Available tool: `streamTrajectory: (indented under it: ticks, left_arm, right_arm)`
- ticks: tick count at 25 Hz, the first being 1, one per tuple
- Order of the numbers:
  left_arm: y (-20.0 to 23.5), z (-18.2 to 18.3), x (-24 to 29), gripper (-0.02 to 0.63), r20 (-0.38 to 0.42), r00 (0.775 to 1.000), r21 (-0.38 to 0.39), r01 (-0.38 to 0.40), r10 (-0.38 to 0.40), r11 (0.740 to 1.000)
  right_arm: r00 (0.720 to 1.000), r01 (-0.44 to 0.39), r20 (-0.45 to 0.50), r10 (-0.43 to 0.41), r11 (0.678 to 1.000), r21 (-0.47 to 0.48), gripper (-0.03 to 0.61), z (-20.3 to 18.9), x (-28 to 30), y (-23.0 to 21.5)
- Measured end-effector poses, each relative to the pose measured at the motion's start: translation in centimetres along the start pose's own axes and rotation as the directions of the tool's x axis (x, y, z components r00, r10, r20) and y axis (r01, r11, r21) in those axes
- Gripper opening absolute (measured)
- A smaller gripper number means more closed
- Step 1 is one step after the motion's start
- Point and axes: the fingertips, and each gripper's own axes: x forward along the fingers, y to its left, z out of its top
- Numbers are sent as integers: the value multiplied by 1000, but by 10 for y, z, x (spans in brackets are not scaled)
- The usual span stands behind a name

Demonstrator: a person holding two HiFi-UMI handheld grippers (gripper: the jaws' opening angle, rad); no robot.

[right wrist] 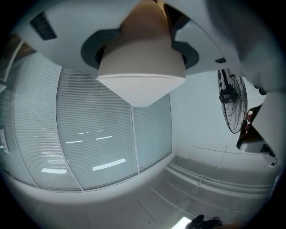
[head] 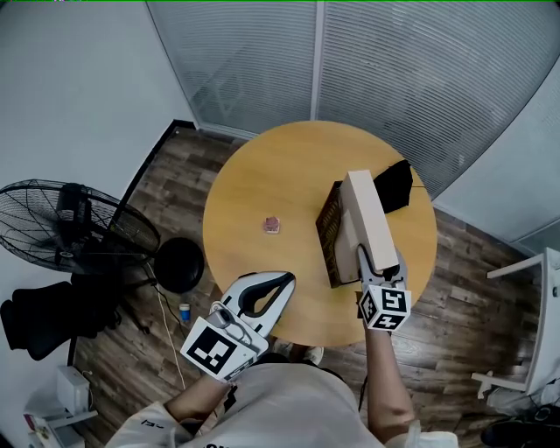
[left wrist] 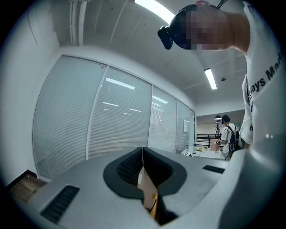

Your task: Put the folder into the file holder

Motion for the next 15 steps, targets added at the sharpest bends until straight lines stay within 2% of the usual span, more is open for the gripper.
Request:
streamTrajectory:
  ticks: [15]
  left_arm:
    - [8,-2,0,26,-16,1000,1,-14,14,1000]
  right_arm:
    - [999,-5,-39,5,1000,-12,293,-24,13,1]
